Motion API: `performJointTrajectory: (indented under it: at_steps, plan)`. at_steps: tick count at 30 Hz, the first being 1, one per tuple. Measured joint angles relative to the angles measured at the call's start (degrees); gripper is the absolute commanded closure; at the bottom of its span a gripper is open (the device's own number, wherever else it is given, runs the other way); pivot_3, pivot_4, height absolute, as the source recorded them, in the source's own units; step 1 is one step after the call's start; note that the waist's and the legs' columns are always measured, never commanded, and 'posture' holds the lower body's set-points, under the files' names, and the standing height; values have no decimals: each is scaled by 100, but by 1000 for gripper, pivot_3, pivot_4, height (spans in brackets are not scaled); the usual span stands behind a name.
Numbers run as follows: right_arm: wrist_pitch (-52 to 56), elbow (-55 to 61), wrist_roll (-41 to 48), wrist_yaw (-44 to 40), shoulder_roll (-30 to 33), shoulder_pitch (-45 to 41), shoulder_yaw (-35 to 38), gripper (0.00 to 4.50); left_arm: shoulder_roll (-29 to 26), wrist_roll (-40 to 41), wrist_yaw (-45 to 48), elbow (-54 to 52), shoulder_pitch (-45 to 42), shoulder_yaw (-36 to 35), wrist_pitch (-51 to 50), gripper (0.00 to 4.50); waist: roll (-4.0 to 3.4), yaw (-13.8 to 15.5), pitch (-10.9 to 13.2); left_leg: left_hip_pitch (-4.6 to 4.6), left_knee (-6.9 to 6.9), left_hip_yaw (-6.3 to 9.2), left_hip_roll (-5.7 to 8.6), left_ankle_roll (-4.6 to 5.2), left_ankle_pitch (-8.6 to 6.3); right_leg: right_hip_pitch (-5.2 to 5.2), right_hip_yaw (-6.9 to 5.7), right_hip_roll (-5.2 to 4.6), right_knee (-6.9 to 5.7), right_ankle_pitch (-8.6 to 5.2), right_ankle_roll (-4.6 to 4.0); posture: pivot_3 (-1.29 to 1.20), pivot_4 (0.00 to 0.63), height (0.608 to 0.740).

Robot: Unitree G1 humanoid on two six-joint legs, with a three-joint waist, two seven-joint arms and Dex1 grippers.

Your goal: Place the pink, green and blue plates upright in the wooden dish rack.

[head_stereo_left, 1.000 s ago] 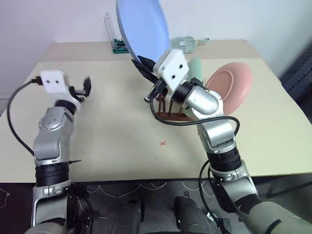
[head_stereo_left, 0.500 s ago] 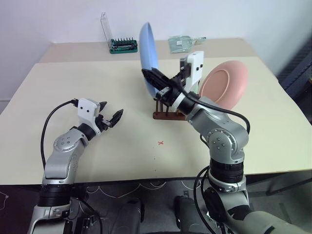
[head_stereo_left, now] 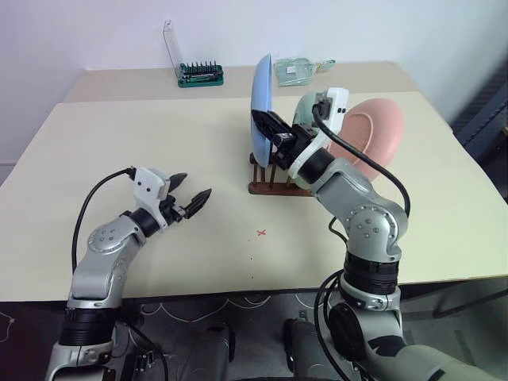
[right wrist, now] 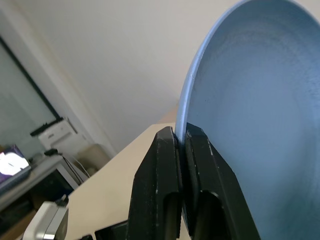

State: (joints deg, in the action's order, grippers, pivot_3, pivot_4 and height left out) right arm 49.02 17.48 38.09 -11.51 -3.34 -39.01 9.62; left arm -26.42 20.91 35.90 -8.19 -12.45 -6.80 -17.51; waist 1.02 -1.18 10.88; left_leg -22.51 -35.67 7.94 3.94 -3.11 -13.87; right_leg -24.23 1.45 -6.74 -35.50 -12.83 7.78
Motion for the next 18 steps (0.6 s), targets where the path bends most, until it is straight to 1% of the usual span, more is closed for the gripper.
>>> performJointTrajectory:
  at_steps: [4, 7, 10, 13, 14, 18]
  plan:
    - [91, -12, 183, 178, 3, -5, 17, 4500, 2, -5, 13, -2, 40, 93, -56, 663, 0, -5, 0, 0, 1, 0, -1, 0, 0, -1, 0, 1, -1, 0, 0, 0, 150, 740]
    - [152, -54, 288, 334, 9, -9, 31, 3563, 4, -2, 16, -55, 40, 104, -64, 609, 0, -4, 0, 0, 1, 0, -1, 0, 0, 0, 0, 1, 0, 0, 0, 0, 150, 740]
    - [185, -131, 331, 442, 45, -9, 31, 2165, 6, -1, 25, -104, 40, 123, -65, 609, -1, -4, 0, 0, 1, 0, -1, 0, 0, 0, 0, 1, 0, 0, 0, 0, 150, 740]
    - [184, -161, 366, 481, 81, -9, 27, 569, 6, -1, 43, -104, 40, 148, -68, 609, -1, -4, 0, 0, 1, -1, -1, 0, 0, 0, 0, 1, 0, 0, 0, 0, 150, 740]
    - [182, -161, 373, 487, 95, -10, 21, 169, 6, -1, 48, -104, 40, 147, -68, 609, -1, -4, 0, 0, 1, -1, -1, 0, 0, 0, 0, 1, 0, 0, 0, 0, 150, 740]
    - [157, -162, 365, 483, 219, -43, -39, 169, 7, -1, 69, -104, 40, 148, -68, 609, -1, -4, 0, 0, 1, -1, -1, 0, 0, 0, 0, 1, 0, 0, 0, 0, 150, 740]
